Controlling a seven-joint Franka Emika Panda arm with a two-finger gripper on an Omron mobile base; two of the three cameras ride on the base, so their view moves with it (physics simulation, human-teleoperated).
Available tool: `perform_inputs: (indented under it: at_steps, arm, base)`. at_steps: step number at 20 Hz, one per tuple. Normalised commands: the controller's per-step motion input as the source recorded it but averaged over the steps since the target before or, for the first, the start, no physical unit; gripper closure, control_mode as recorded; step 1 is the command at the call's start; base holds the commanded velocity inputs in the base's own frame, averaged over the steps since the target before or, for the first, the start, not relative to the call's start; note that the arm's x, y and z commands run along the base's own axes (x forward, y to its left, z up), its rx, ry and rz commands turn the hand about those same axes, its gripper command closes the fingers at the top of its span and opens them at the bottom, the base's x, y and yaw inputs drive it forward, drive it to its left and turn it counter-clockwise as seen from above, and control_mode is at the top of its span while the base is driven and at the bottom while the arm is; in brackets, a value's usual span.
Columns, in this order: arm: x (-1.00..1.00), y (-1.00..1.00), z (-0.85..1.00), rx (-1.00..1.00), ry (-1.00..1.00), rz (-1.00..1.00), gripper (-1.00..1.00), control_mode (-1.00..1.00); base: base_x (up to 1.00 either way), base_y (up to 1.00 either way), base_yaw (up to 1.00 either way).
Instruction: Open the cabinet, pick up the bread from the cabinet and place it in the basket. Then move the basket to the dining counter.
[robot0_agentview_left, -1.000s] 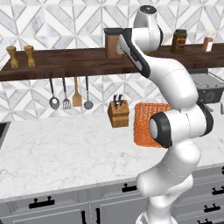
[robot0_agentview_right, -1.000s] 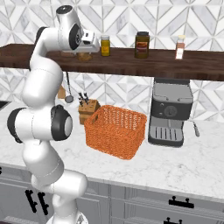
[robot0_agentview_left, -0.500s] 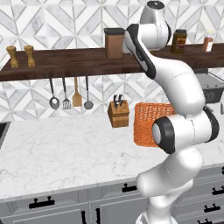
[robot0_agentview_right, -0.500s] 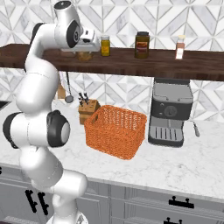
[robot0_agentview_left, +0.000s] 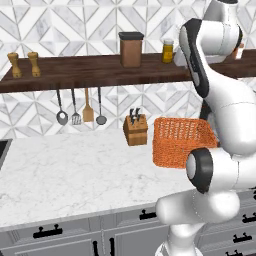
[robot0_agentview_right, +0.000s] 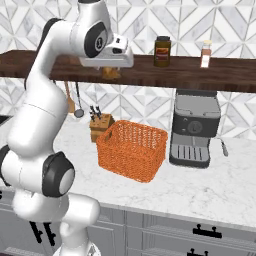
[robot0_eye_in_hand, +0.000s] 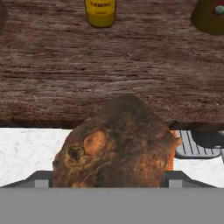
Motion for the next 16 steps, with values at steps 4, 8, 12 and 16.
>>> perform_inputs:
  at_steps: [4,8,12,16]
  arm:
    - [-1.00,-0.66,-0.51,0.00,0.00,0.00,1.00,-1.00]
    - [-1.00,-0.49,-1.00,0.00,0.00,0.00,1.00,-1.00]
    - [-0.89,-0.29,-0.89,0.00,0.10,0.00,1.00,-1.00]
    - [-0.33,0.00,-0.88,-0.01,0.18,0.00,1.00,-1.00]
  base:
    - [0.00,0.00,0.00]
    - [0.00,0.00,0.00]
    - [0.00,0.00,0.00]
    - [0.00,0.00,0.00]
